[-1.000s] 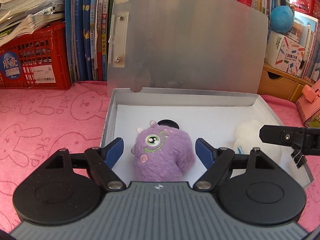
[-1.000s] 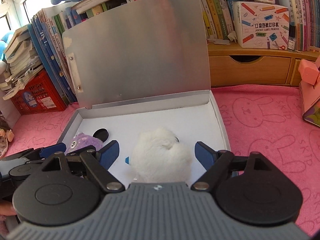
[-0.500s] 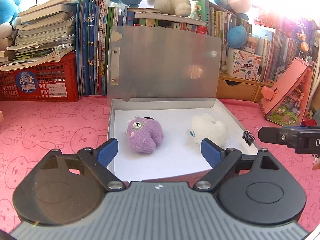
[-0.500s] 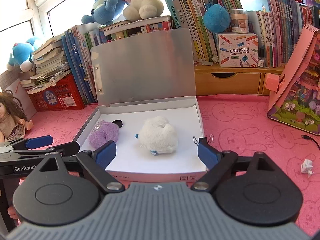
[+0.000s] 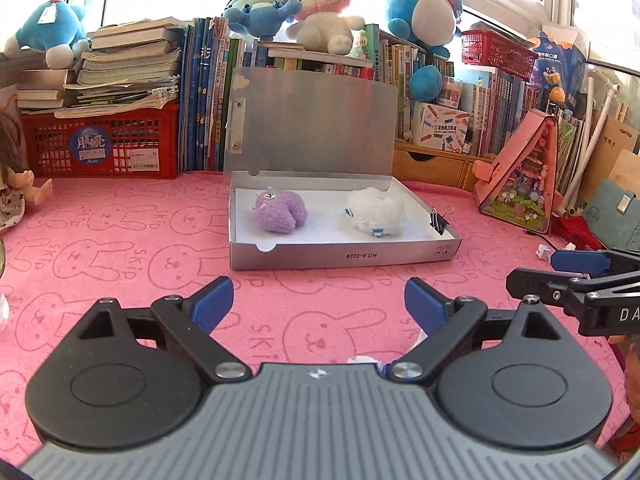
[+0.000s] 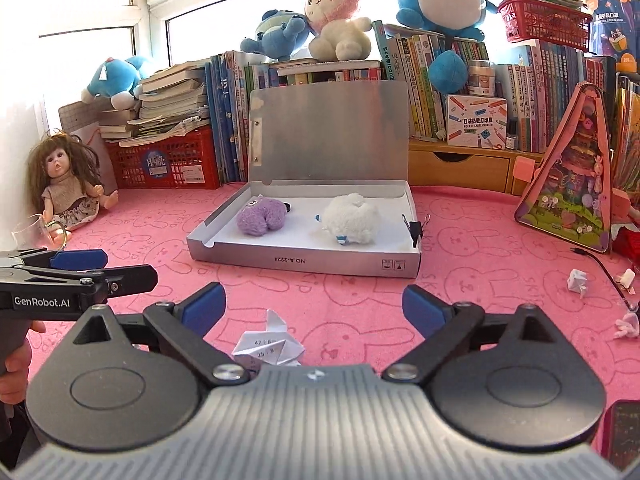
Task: Organize objects
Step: 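Move both open tools back to the pile of cloth items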
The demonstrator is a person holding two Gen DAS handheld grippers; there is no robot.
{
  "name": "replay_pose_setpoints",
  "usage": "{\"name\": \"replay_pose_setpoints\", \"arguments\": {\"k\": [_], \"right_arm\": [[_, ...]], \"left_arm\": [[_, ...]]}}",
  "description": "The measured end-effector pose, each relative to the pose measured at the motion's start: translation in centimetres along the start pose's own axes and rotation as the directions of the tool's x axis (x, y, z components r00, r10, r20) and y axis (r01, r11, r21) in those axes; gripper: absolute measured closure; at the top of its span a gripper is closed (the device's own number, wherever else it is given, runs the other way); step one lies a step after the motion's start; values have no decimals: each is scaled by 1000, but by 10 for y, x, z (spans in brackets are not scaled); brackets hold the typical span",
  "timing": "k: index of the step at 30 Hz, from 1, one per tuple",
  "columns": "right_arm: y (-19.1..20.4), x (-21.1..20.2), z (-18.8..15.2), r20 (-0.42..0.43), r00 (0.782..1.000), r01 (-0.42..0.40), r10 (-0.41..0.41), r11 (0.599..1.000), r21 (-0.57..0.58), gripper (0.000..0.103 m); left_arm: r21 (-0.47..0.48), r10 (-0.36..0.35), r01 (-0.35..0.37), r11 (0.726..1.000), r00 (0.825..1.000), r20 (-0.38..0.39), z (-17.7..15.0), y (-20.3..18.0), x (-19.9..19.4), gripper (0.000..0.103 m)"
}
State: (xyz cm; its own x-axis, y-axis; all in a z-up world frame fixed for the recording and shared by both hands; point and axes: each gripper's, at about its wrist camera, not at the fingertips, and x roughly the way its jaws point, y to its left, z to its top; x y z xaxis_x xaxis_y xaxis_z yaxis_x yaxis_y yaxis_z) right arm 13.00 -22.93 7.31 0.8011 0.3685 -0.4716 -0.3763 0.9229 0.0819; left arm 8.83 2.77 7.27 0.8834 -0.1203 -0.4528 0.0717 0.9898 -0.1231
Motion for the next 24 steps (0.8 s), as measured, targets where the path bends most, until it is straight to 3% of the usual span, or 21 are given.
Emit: {"name": "replay_pose_setpoints", "arguments": {"k": [5,16,20,24], "right_arm": [[13,-18,-30,3,1000,-17,17,999,-35,3],[46,-28,-73,12,1000,-8,10,990,-139,0],[53,-23,-83,3,1000,13,-13,986,-164,0],[49,-18,-90,-4,999,42,-42,993,-112,0]], "left_arm": [[-39,5,-5,999,1000,21,-29,5,-21,4],[8,39,-39,999,998,45,-66,-1,-38,2],[10,94,-95,995,994,51,-77,-2,-38,2],[4,135,-135,991,989,64,-84,-1,-39,2]]}}
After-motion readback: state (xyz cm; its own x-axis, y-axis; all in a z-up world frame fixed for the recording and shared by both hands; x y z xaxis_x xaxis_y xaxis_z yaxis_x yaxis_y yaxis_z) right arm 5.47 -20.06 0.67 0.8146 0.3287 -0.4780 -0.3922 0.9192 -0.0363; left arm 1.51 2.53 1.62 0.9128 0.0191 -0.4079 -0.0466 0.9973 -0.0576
